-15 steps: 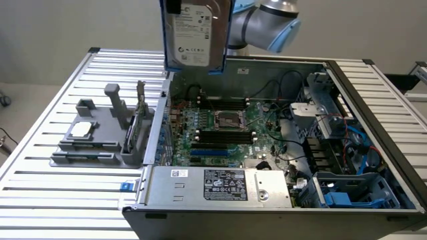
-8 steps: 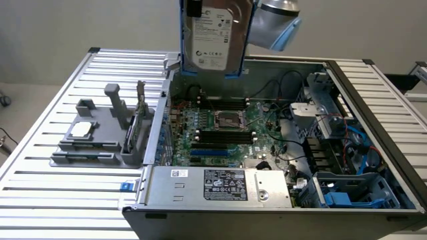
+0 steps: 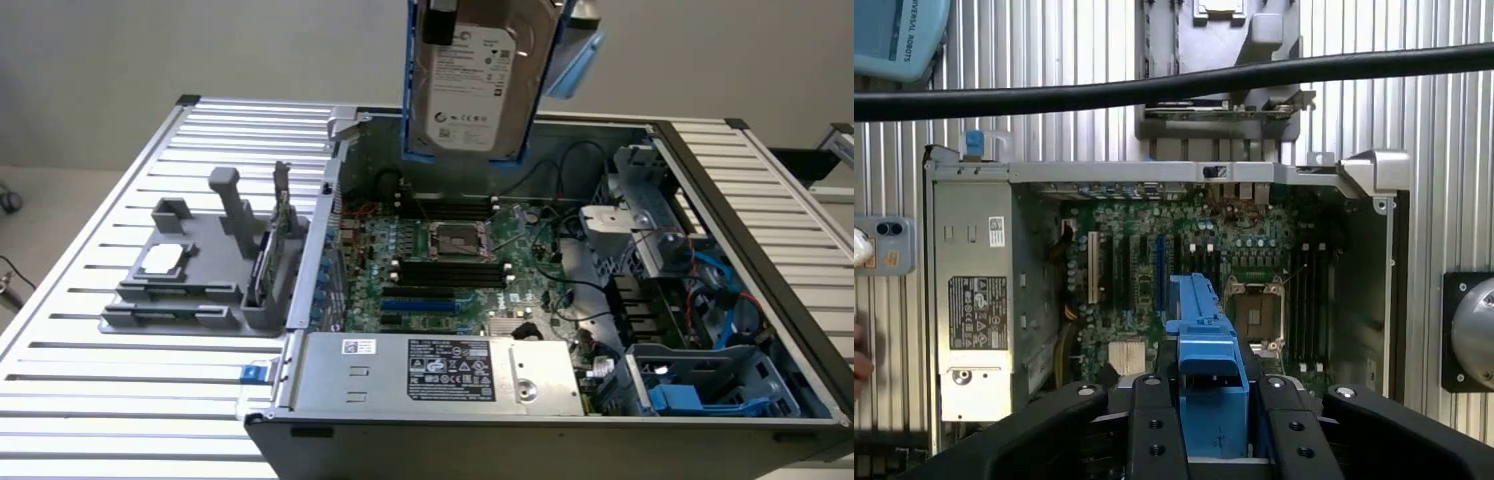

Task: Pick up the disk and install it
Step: 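Insert the disk into the insertion slot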

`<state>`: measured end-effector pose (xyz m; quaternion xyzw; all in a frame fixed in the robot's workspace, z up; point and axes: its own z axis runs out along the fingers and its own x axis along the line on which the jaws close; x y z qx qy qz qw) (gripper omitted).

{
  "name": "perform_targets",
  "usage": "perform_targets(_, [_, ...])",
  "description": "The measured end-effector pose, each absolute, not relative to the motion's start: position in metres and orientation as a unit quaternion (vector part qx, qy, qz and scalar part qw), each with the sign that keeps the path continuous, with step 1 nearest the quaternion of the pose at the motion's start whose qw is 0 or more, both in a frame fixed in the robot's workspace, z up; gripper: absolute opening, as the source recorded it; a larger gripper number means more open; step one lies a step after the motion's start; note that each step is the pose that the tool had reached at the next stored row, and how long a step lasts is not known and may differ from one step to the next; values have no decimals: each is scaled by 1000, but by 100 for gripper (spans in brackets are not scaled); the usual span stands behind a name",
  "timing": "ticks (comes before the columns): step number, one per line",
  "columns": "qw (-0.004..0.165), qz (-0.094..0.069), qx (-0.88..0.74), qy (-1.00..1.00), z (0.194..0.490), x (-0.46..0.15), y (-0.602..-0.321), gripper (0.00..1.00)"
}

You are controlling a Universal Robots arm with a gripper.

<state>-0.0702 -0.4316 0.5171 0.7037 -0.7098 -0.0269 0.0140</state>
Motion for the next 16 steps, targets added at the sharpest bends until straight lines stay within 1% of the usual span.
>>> perform_targets(5, [13, -25, 704, -710, 517, -54, -439, 33])
perform_targets(10, [4, -17, 704, -710, 517, -44, -445, 33])
perform_targets(16, [4, -17, 704, -710, 517, -24, -457, 33])
